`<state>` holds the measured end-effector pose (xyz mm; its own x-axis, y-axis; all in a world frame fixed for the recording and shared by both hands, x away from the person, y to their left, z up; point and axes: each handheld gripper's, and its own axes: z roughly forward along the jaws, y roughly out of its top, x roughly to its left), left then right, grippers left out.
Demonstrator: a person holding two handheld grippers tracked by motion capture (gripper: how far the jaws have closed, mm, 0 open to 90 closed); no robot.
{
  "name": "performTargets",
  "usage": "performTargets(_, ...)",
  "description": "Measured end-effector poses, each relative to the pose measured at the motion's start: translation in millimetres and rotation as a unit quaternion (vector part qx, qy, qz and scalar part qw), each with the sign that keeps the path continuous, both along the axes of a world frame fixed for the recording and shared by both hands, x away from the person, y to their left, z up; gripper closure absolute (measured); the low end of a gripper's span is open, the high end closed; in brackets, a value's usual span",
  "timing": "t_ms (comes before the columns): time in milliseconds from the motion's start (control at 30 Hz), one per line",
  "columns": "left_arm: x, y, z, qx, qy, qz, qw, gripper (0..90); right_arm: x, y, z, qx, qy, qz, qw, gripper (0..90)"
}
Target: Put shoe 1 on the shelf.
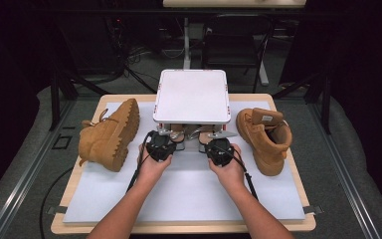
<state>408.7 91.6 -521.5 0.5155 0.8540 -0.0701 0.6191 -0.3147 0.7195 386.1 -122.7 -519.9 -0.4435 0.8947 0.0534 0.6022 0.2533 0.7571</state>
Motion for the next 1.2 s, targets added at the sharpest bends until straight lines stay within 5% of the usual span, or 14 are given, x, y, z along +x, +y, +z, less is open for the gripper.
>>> performTargets(1200,10.3,-1.4,-4.9,-0.014,0.001,0.005,0.9999,89.5,20.5,-1.6,-8.3,0.005,0.002,-0.018,0.9998,90.0)
